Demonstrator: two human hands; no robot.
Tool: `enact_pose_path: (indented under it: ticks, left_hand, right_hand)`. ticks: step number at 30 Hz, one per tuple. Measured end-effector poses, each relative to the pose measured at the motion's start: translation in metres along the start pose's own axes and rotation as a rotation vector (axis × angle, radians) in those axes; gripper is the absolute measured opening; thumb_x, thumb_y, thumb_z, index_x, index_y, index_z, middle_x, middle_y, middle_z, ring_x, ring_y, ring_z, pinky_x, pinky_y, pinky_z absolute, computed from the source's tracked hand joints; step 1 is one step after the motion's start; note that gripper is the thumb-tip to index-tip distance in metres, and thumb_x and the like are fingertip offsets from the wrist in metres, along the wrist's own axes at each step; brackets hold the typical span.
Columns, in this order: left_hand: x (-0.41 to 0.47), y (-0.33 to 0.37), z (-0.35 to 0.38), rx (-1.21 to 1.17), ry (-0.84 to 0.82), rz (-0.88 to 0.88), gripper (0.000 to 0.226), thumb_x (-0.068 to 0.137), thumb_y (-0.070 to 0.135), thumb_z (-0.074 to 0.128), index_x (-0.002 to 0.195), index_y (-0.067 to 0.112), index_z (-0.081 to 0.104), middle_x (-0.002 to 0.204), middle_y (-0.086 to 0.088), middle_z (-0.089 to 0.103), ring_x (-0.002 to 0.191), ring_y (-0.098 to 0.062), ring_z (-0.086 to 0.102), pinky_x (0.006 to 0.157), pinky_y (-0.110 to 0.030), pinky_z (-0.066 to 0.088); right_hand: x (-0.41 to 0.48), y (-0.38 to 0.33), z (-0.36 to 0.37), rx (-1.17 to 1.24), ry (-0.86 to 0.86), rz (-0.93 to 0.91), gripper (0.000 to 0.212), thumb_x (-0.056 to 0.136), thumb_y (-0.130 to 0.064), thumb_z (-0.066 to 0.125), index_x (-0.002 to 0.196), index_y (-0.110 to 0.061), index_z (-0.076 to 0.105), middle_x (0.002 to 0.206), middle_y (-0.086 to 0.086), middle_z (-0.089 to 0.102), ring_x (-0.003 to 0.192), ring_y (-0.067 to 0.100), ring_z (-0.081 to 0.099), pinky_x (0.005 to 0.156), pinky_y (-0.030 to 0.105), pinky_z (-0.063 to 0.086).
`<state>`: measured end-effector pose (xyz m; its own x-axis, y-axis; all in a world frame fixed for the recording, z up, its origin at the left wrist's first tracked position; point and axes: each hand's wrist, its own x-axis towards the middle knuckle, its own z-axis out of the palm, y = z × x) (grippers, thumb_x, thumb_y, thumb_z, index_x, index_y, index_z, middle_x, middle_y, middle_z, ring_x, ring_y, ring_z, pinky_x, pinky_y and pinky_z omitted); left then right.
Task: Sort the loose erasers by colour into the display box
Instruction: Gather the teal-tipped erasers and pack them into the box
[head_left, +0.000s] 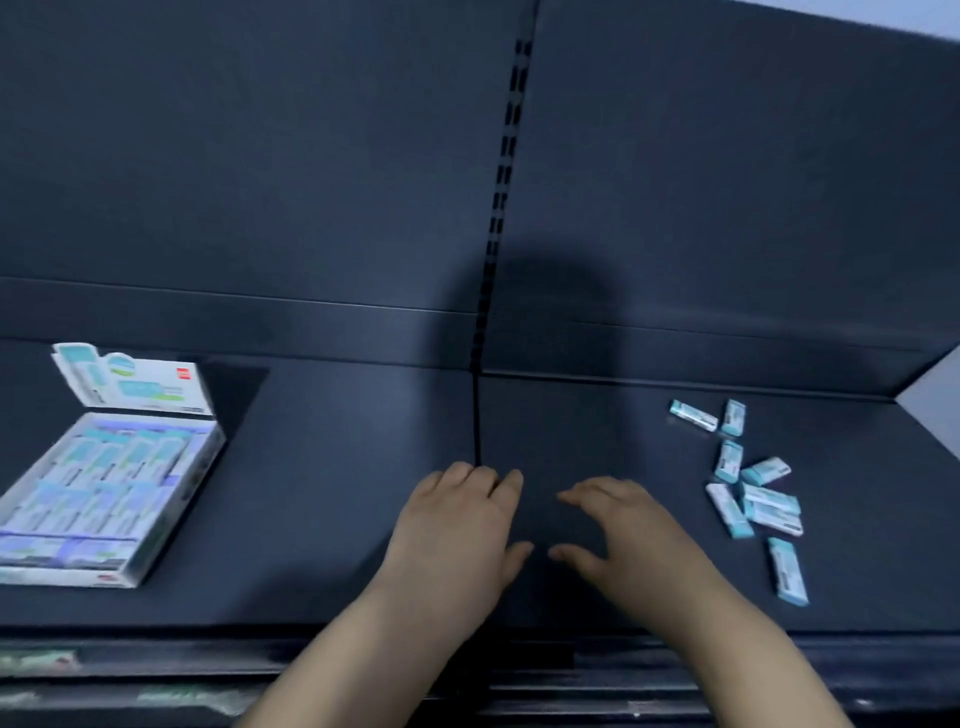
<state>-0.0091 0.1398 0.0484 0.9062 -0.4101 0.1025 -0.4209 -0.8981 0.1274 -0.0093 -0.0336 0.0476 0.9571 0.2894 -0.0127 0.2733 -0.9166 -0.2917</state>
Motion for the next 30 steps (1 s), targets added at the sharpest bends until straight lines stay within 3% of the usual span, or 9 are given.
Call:
enact_pose_path:
  ticks: [12,21,25,30]
  left_hand:
    - [0.036,0.015,0.012,-0.020,-0.108,0.090,0.065,0.095,0.048,0.041,0.149,0.022,0.015,0.144,0.003,0.034,0.131,-0.017,0.028,0.110,-0.029,0.020]
    - [0.058,0.049,0.027,0.009,-0.165,0.132,0.062,0.095,0.045,0.041,0.148,0.021,0.019,0.143,0.002,0.035,0.131,-0.018,0.028,0.109,-0.030,0.020]
    - [0.072,0.084,0.037,0.014,-0.150,0.097,0.057,0.095,0.043,0.042,0.145,0.020,0.026,0.140,0.001,0.038,0.129,-0.019,0.030,0.107,-0.029,0.023]
    - [0.098,0.147,0.053,-0.013,-0.154,0.008,0.052,0.094,0.040,0.045,0.141,0.020,0.034,0.138,0.001,0.039,0.129,-0.019,0.030,0.107,-0.029,0.023]
  right_hand:
    - [0.003,0.031,0.002,0.051,0.087,0.098,0.053,0.084,-0.043,0.060,0.132,-0.025,0.047,0.134,-0.010,0.046,0.125,0.009,0.036,0.103,0.013,0.023]
    - [-0.010,0.073,0.003,0.089,0.096,0.144,0.048,0.084,-0.038,0.062,0.129,-0.023,0.051,0.129,-0.007,0.050,0.122,0.011,0.041,0.102,0.014,0.026]
    - [-0.016,0.111,-0.008,0.094,0.075,0.092,0.045,0.087,-0.035,0.060,0.129,-0.022,0.051,0.128,-0.006,0.050,0.121,0.011,0.041,0.102,0.014,0.025]
    - [-0.029,0.188,-0.033,0.083,0.082,0.083,0.036,0.086,-0.025,0.062,0.122,-0.021,0.058,0.119,-0.004,0.056,0.117,0.014,0.045,0.091,0.009,0.025]
